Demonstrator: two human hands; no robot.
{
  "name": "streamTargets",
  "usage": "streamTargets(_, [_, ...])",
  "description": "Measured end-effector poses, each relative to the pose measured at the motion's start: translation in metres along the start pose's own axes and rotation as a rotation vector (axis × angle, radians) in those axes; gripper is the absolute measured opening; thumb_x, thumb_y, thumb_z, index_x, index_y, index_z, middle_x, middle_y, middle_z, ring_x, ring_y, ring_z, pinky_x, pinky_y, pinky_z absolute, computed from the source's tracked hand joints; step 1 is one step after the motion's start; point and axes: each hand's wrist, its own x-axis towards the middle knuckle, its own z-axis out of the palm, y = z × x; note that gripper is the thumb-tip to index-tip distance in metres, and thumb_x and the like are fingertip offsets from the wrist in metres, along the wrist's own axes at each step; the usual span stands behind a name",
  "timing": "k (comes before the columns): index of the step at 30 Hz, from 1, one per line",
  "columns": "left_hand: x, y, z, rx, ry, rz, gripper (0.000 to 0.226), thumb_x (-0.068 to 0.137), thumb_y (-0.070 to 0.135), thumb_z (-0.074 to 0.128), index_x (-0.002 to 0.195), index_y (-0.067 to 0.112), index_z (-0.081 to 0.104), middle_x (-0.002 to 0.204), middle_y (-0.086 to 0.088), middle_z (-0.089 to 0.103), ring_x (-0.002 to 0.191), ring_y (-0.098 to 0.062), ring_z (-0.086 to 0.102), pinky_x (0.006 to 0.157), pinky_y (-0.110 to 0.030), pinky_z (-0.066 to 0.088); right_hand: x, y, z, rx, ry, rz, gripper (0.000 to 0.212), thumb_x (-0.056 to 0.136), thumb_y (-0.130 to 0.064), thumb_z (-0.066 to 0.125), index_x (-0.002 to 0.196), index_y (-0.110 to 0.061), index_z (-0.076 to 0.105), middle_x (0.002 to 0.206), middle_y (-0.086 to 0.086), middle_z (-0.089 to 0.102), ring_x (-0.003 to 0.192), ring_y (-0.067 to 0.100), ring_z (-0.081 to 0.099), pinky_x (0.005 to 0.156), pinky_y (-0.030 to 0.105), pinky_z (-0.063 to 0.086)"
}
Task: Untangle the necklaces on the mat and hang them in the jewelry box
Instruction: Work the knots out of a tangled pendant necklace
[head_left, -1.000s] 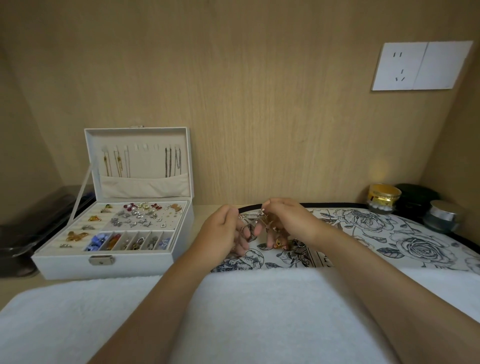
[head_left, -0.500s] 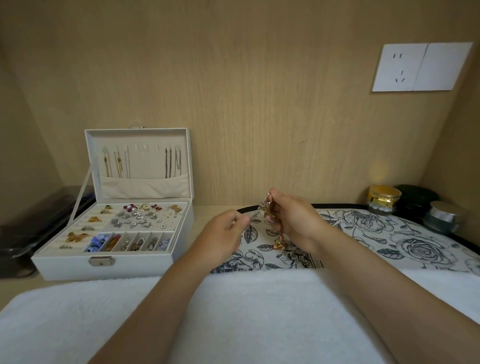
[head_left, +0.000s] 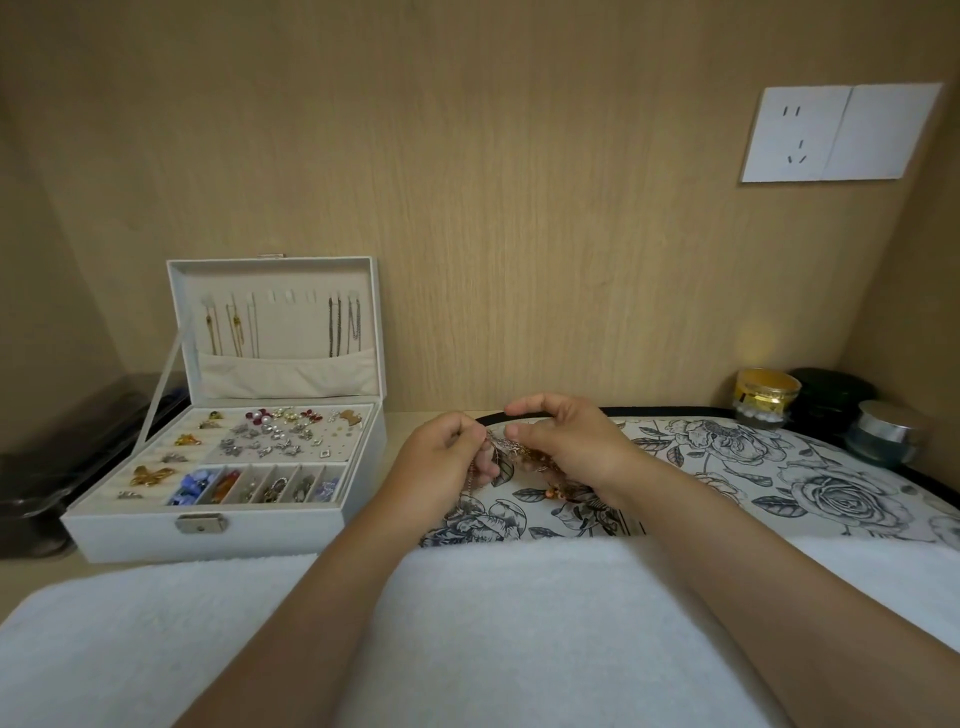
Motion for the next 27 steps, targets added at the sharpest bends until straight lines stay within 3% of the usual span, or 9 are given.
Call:
streamTargets(2, [0.001, -0.002, -0.001, -0.003, -0.008, -0.014, 0.027, 0.102, 0.015, 0.049, 0.079, 0.008, 0.063, 0.073, -0.01, 0.068, 0.068, -0.019, 0.064, 0.073, -0.037, 0.053, 0.002, 0.002, 0.001, -0.04, 0.068, -0.04, 0.019, 0.09, -0.019, 0.074, 0.109, -0.021, 0.072, 0.069, -0.004, 0.07, 0.057, 0.005, 0.061, 0.054, 0.017, 0.048])
streamTargets(3, [0.002, -0.003, -0.002, -0.007, -0.012, -0.034, 0.028, 0.102, 0.017, 0.049, 0.078, 0.01, 0.063, 0.072, -0.012, 0.064, 0.062, -0.021, 0.059, 0.067, -0.037, 0.05, 0.003, 0.003, 0.001, -0.037, 0.116, -0.052, 0.016, 0.09, -0.019, 0.073, 0.106, -0.021, 0.073, 0.07, -0.002, 0.069, 0.058, 0.007, 0.061, 0.055, 0.019, 0.049])
streamTargets(7, [0.002, -0.001, -0.003, -0.033, -0.033, -0.088, 0.03, 0.103, 0.018, 0.045, 0.076, 0.011, 0.058, 0.056, -0.003, 0.045, 0.04, -0.009, 0.029, 0.044, -0.021, 0.025, 0.005, 0.004, 0.001, -0.029, 0.185, -0.124, 0.015, 0.096, -0.013, 0.064, 0.105, -0.02, 0.074, 0.077, -0.001, 0.067, 0.049, 0.011, 0.054, 0.05, 0.028, 0.051])
streamTargets(9, [0.002, 0.0, -0.005, 0.07, -0.009, -0.051, 0.027, 0.101, 0.021, 0.048, 0.077, 0.016, 0.059, 0.055, 0.006, 0.049, 0.041, -0.007, 0.035, 0.044, -0.022, 0.028, 0.004, 0.004, 0.003, -0.052, 0.115, -0.134, 0.024, 0.101, -0.008, 0.054, 0.105, -0.021, 0.074, 0.074, 0.0, 0.061, 0.048, 0.012, 0.05, 0.056, 0.034, 0.048])
streamTargets(11, [0.002, -0.002, -0.011, 0.244, 0.0, 0.042, 0.015, 0.096, 0.03, 0.057, 0.083, 0.026, 0.062, 0.059, 0.009, 0.053, 0.05, -0.009, 0.046, 0.053, -0.025, 0.036, 0.002, 0.002, 0.003, -0.116, 0.048, -0.112, 0.032, 0.102, -0.005, 0.046, 0.102, -0.02, 0.075, 0.062, -0.002, 0.051, 0.046, 0.01, 0.04, 0.052, 0.028, 0.039])
streamTargets(13, [0.003, -0.004, -0.019, 0.382, -0.038, 0.136, 0.004, 0.092, 0.034, 0.064, 0.089, 0.034, 0.061, 0.062, 0.008, 0.053, 0.057, -0.009, 0.051, 0.061, -0.029, 0.042, 0.0, 0.0, 0.003, -0.179, -0.009, -0.084, 0.034, 0.1, -0.005, 0.044, 0.099, -0.019, 0.076, 0.059, -0.005, 0.054, 0.044, 0.005, 0.04, 0.051, 0.02, 0.033])
streamTargets(17, [0.002, -0.007, -0.023, 0.448, -0.093, 0.268, 0.011, 0.094, 0.028, 0.063, 0.086, 0.035, 0.065, 0.065, 0.01, 0.055, 0.061, -0.007, 0.052, 0.066, -0.031, 0.046, -0.005, -0.006, 0.003, -0.276, -0.093, -0.059, 0.022, 0.097, -0.02, 0.056, 0.093, -0.016, 0.078, 0.069, -0.022, 0.068, 0.06, -0.014, 0.056, 0.067, 0.015, 0.038])
streamTargets(22, [0.003, -0.007, -0.023, 0.569, -0.058, 0.345, 0.011, 0.096, 0.032, 0.059, 0.086, 0.031, 0.064, 0.07, 0.016, 0.058, 0.065, 0.003, 0.053, 0.063, -0.022, 0.038, -0.007, -0.006, -0.004, -0.298, -0.137, -0.071, 0.016, 0.093, -0.024, 0.069, 0.091, -0.009, 0.075, 0.06, -0.024, 0.064, 0.056, -0.012, 0.056, 0.057, 0.003, 0.038])
streamTargets(27, [0.002, -0.006, -0.019, 0.32, -0.023, 0.189, 0.02, 0.1, 0.029, 0.054, 0.082, 0.024, 0.062, 0.066, 0.007, 0.064, 0.056, -0.005, 0.057, 0.057, -0.025, 0.048, -0.007, -0.008, -0.006, -0.306, -0.156, -0.074, 0.017, 0.097, -0.028, 0.064, 0.096, -0.014, 0.072, 0.049, -0.024, 0.054, 0.045, -0.008, 0.049, 0.049, 0.008, 0.033])
